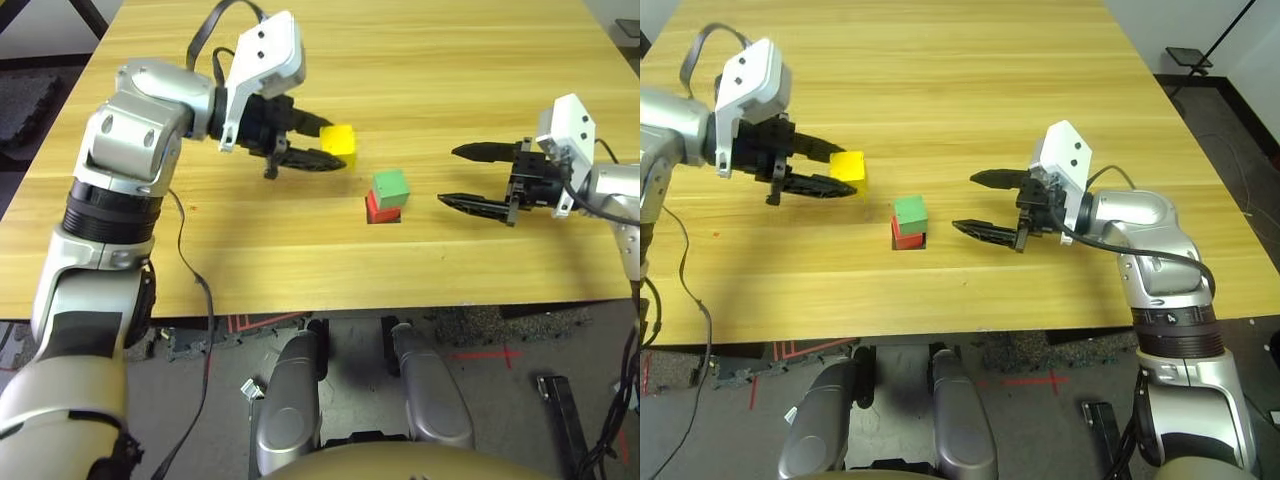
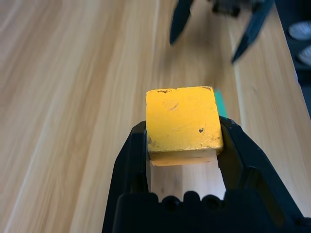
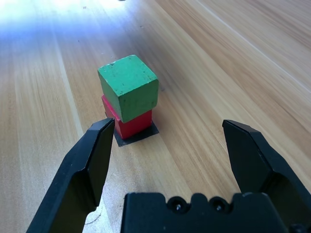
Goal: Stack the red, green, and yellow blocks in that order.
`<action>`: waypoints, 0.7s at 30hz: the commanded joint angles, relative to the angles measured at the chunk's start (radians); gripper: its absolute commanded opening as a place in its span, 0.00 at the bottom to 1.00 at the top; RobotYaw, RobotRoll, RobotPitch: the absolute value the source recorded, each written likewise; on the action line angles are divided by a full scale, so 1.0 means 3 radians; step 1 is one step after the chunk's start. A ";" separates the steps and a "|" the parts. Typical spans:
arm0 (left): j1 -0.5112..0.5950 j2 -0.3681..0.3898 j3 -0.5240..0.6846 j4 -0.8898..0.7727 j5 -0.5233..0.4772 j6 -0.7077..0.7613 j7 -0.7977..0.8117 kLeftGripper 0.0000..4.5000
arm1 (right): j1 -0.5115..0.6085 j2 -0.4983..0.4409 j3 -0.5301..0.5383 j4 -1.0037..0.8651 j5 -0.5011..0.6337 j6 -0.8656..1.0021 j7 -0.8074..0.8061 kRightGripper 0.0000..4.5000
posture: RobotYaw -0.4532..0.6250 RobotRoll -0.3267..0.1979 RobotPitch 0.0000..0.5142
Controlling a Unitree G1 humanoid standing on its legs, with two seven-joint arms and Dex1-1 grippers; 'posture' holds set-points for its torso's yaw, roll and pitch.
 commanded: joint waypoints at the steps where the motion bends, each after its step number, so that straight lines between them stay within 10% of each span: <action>1: -0.0089 -0.0117 -0.0050 -0.0054 -0.0027 0.0154 0.0185 0.45 | -0.0011 0.0003 -0.0003 0.0012 0.0004 -0.0038 0.0002 1.00 | 0.64 0.83 0.49; 21: 0.0127 -0.0212 -0.0396 -0.0288 -0.0089 0.0307 0.0267 0.45 | 0.0043 0.0013 -0.0032 -0.0019 0.0024 -0.0044 -0.0065 1.00 | 0.62 0.85 0.50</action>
